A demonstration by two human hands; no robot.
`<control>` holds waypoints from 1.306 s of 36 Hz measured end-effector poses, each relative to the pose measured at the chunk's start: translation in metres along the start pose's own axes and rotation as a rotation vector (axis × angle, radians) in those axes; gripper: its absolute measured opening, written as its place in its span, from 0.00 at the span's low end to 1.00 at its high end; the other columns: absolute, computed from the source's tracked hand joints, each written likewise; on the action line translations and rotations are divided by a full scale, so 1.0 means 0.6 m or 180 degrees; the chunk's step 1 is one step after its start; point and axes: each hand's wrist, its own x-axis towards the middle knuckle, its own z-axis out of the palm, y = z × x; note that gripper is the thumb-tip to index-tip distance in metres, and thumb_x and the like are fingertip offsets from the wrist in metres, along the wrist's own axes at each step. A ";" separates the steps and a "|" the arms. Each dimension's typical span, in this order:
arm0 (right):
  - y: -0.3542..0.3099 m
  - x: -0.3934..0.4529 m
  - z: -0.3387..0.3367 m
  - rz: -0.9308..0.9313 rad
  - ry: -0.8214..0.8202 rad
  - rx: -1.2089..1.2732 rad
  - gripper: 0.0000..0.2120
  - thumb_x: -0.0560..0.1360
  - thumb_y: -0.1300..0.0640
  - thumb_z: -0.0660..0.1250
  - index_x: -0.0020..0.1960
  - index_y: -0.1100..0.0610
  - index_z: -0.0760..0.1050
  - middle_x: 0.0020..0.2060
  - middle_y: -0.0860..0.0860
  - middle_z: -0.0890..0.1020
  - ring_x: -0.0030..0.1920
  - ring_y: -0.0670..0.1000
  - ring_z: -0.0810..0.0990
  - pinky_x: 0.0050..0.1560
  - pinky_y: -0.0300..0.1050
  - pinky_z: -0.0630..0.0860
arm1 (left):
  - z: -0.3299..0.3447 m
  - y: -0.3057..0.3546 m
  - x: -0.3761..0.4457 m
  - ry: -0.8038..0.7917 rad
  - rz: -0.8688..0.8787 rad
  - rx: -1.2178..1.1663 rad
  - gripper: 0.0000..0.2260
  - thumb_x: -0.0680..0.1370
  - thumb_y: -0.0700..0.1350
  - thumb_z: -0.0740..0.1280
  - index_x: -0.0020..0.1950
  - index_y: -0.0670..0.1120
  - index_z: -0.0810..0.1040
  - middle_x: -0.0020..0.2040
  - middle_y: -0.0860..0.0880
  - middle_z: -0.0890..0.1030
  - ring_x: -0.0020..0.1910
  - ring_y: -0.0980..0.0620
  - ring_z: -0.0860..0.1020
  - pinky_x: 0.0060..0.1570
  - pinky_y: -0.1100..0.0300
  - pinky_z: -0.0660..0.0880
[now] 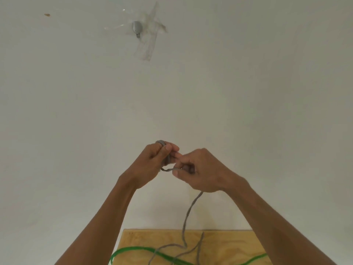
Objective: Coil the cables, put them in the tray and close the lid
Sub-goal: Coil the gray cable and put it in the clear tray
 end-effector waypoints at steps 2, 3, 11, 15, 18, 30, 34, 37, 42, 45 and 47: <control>-0.007 0.012 -0.021 -0.0068 0.0030 0.0032 0.05 0.75 0.56 0.72 0.41 0.54 0.83 0.30 0.49 0.82 0.29 0.48 0.77 0.35 0.47 0.77 | 0.013 0.003 -0.008 -0.0230 -0.0071 0.0353 0.18 0.85 0.44 0.54 0.45 0.35 0.77 0.37 0.50 0.78 0.34 0.57 0.76 0.39 0.66 0.72; -0.008 0.019 -0.032 -0.0081 -0.0017 0.0122 0.04 0.75 0.56 0.73 0.41 0.54 0.83 0.32 0.47 0.84 0.33 0.48 0.81 0.40 0.49 0.79 | 0.018 0.002 -0.011 -0.0357 -0.0151 0.0263 0.19 0.86 0.44 0.53 0.44 0.36 0.77 0.37 0.47 0.77 0.33 0.55 0.75 0.39 0.64 0.71; 0.008 0.063 -0.072 0.0175 -0.0033 0.1526 0.09 0.67 0.65 0.79 0.43 0.66 0.81 0.33 0.54 0.84 0.34 0.51 0.81 0.37 0.40 0.77 | 0.062 0.016 -0.028 -0.0885 -0.0734 -0.1441 0.36 0.80 0.66 0.42 0.40 0.40 0.76 0.27 0.46 0.65 0.27 0.50 0.63 0.37 0.54 0.69; 0.034 0.070 -0.043 0.0402 0.0128 0.2097 0.08 0.67 0.62 0.78 0.41 0.61 0.80 0.30 0.53 0.82 0.29 0.49 0.75 0.31 0.42 0.67 | 0.064 0.020 -0.030 -0.1073 -0.0665 -0.1817 0.33 0.81 0.66 0.45 0.43 0.41 0.77 0.28 0.46 0.67 0.27 0.50 0.65 0.39 0.54 0.71; 0.051 0.055 -0.010 0.0485 0.0221 0.2544 0.14 0.70 0.52 0.77 0.45 0.64 0.80 0.34 0.61 0.81 0.31 0.55 0.77 0.34 0.49 0.72 | 0.059 0.021 -0.032 -0.1160 -0.0391 -0.2079 0.22 0.83 0.56 0.54 0.49 0.39 0.78 0.32 0.44 0.70 0.29 0.49 0.69 0.42 0.52 0.75; 0.025 -0.017 0.057 0.0779 -0.0538 0.1081 0.11 0.84 0.57 0.58 0.45 0.53 0.76 0.31 0.46 0.75 0.29 0.50 0.75 0.31 0.44 0.75 | 0.036 0.010 -0.008 -0.0151 -0.0062 -0.1821 0.17 0.80 0.45 0.60 0.65 0.38 0.74 0.52 0.41 0.84 0.53 0.45 0.83 0.53 0.56 0.81; 0.014 -0.023 0.068 0.0507 -0.0222 0.0291 0.15 0.84 0.52 0.57 0.50 0.61 0.77 0.28 0.47 0.73 0.27 0.47 0.69 0.33 0.48 0.70 | 0.037 0.001 0.005 0.0184 0.0124 -0.1531 0.17 0.80 0.47 0.60 0.64 0.38 0.75 0.58 0.40 0.83 0.60 0.42 0.81 0.64 0.54 0.76; 0.002 -0.025 0.070 0.0517 -0.0131 -0.0286 0.15 0.83 0.49 0.58 0.48 0.57 0.78 0.26 0.44 0.73 0.27 0.46 0.72 0.34 0.44 0.71 | 0.038 -0.003 0.010 0.0343 0.0262 -0.0757 0.15 0.82 0.47 0.59 0.61 0.40 0.77 0.61 0.38 0.80 0.61 0.44 0.81 0.67 0.54 0.73; -0.034 -0.016 0.044 0.0467 0.0127 -0.0895 0.10 0.79 0.52 0.61 0.43 0.52 0.78 0.31 0.45 0.75 0.32 0.50 0.74 0.35 0.45 0.72 | 0.044 -0.018 0.012 0.0327 0.0187 0.0083 0.13 0.85 0.49 0.56 0.60 0.43 0.75 0.55 0.42 0.82 0.55 0.48 0.82 0.60 0.54 0.76; -0.045 0.000 0.021 0.0370 0.0119 -0.0693 0.12 0.76 0.57 0.65 0.35 0.48 0.72 0.30 0.43 0.76 0.29 0.44 0.73 0.35 0.40 0.70 | 0.046 -0.025 0.007 0.0112 -0.0014 -0.0108 0.21 0.84 0.57 0.52 0.54 0.42 0.76 0.45 0.43 0.78 0.44 0.47 0.77 0.48 0.49 0.74; -0.041 0.012 0.010 0.0320 0.0086 -0.0513 0.08 0.76 0.58 0.67 0.40 0.50 0.79 0.34 0.43 0.82 0.30 0.41 0.76 0.37 0.35 0.71 | 0.045 -0.027 0.005 -0.0017 -0.0110 -0.0281 0.29 0.79 0.67 0.48 0.47 0.45 0.76 0.40 0.41 0.73 0.39 0.46 0.69 0.45 0.48 0.67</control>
